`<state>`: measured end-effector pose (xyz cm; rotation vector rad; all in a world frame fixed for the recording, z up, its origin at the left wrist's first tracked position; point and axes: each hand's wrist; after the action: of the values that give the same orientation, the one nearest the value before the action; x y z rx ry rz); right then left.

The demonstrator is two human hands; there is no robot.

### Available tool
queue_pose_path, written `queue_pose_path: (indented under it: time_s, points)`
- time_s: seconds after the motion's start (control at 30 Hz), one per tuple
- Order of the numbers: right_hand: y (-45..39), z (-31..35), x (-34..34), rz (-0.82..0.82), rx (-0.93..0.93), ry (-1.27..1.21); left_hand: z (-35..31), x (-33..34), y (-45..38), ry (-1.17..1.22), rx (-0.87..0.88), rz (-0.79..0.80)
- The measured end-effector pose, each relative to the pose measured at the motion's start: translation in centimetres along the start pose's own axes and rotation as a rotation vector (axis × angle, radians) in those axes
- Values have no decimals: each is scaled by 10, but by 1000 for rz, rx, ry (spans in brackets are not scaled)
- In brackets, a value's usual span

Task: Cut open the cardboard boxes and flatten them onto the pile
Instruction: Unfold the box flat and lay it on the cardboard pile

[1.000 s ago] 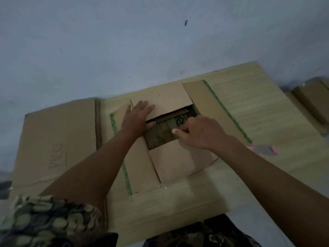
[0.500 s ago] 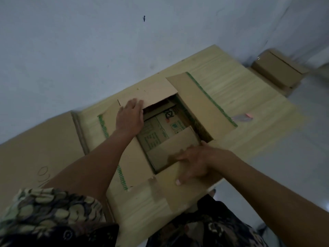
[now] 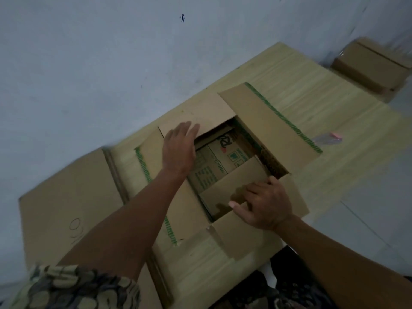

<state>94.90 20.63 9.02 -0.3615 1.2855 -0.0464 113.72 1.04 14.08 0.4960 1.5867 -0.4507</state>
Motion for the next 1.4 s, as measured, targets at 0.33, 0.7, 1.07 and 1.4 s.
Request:
queue_pose_path:
  time_s: [0.33, 0.7, 1.07, 1.4]
  points:
    - [0, -4, -5, -4, 15, -11, 22, -62, -77, -135, -1, -382]
    - [-9, -19, -1, 3, -2, -11, 47, 0, -112, -41, -262, 330]
    - [-17, -27, -9, 141, 293, -115, 53, 20, -101, 129, -300, 212]
    - [-35, 5, -21, 239, 1133, -485, 58, 9, -47, 169, -523, 216]
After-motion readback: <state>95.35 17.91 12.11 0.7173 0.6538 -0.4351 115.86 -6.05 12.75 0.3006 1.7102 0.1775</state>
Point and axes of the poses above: each hand's wrist, its own y-axis away from the middle knuckle, its own x-axis out of the palm, z = x × y, and after that the axes turned 15 degrees about z, right-handed
